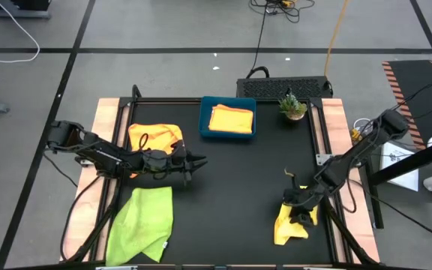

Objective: Fold microfiber towels
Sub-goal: Fold the yellow microfiber cloth

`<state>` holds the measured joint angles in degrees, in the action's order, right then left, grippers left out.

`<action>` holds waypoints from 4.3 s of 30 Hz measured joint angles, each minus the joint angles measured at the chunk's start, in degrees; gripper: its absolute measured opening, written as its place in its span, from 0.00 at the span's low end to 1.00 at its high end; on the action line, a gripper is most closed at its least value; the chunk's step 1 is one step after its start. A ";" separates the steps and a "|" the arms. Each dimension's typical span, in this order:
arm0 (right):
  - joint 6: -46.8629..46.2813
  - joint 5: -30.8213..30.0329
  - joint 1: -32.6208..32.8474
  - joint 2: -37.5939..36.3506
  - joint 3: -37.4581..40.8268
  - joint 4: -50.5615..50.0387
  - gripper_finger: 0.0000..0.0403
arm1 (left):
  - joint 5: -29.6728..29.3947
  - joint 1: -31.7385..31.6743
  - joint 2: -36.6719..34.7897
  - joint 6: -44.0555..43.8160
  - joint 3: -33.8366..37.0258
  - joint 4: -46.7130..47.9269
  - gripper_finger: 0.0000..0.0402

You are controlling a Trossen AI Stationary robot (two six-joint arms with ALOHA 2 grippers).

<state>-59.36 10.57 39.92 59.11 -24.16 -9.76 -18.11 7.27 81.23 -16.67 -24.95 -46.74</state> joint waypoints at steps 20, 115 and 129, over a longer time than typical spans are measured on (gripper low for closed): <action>6.26 -0.06 0.35 1.35 0.00 2.23 0.02 | 0.02 0.68 0.00 -0.61 0.00 0.28 0.25; 55.74 7.56 -27.21 -9.66 -21.33 9.51 0.00 | 16.52 1.31 27.73 -7.86 -28.98 11.46 0.58; 55.76 7.60 -27.21 -9.68 -21.31 9.73 0.00 | 17.99 -0.50 32.83 -11.06 -28.94 2.69 0.58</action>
<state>-3.60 18.17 12.71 49.43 -45.48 -0.03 -0.12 6.76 114.06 -27.73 -53.89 -44.05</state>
